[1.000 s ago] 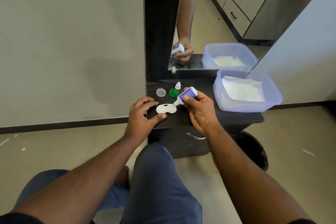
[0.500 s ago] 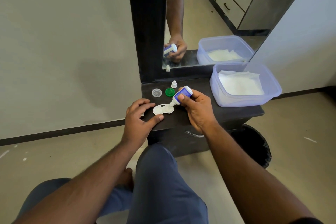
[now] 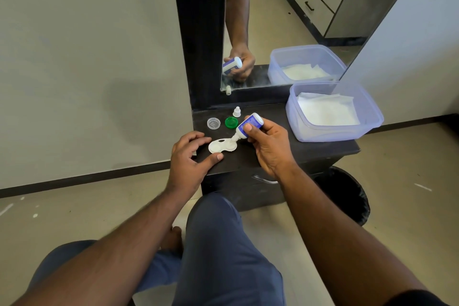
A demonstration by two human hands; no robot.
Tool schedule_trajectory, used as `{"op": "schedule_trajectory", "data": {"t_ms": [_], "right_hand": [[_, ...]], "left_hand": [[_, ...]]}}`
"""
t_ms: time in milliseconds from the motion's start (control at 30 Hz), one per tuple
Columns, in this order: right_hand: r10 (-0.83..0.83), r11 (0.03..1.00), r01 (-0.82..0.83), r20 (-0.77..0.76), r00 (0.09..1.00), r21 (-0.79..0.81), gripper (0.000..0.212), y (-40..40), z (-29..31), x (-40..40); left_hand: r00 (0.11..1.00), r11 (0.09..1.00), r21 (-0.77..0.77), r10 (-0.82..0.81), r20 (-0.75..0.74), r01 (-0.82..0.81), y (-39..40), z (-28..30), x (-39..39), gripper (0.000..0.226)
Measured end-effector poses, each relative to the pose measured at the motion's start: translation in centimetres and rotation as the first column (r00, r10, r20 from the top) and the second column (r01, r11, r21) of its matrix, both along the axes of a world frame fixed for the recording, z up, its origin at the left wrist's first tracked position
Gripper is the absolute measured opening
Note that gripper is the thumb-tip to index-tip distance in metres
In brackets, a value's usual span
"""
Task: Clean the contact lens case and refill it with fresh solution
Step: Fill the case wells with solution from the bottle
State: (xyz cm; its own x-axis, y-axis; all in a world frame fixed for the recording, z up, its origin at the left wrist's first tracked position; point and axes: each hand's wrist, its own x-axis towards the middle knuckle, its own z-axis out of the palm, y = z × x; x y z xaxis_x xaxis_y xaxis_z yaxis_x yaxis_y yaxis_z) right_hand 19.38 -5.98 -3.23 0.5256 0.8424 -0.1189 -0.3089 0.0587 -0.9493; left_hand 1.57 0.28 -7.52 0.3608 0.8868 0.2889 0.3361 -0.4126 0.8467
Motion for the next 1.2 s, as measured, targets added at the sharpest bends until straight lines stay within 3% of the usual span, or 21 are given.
{"op": "schedule_trajectory", "data": {"t_ms": [300,733,1200], "right_hand": [[-0.084,0.994,0.095,-0.201,0.976,0.049,0.002,0.35,0.31,-0.05],[-0.023,1.000,0.023,-0.016,1.000,-0.021,0.012,-0.01,0.50,-0.47],[-0.033,0.998,0.035,0.039,0.999,-0.050,0.022,0.15,-0.27,-0.31]], "left_hand": [[1.000,1.000,-0.027,0.003,0.015,-0.003,-0.14,0.12,-0.08,0.040],[1.000,1.000,-0.020,0.009,0.023,-0.008,-0.04,-0.07,-0.10,0.043],[1.000,1.000,-0.015,0.010,0.011,-0.010,-0.10,0.05,-0.11,0.042]]}}
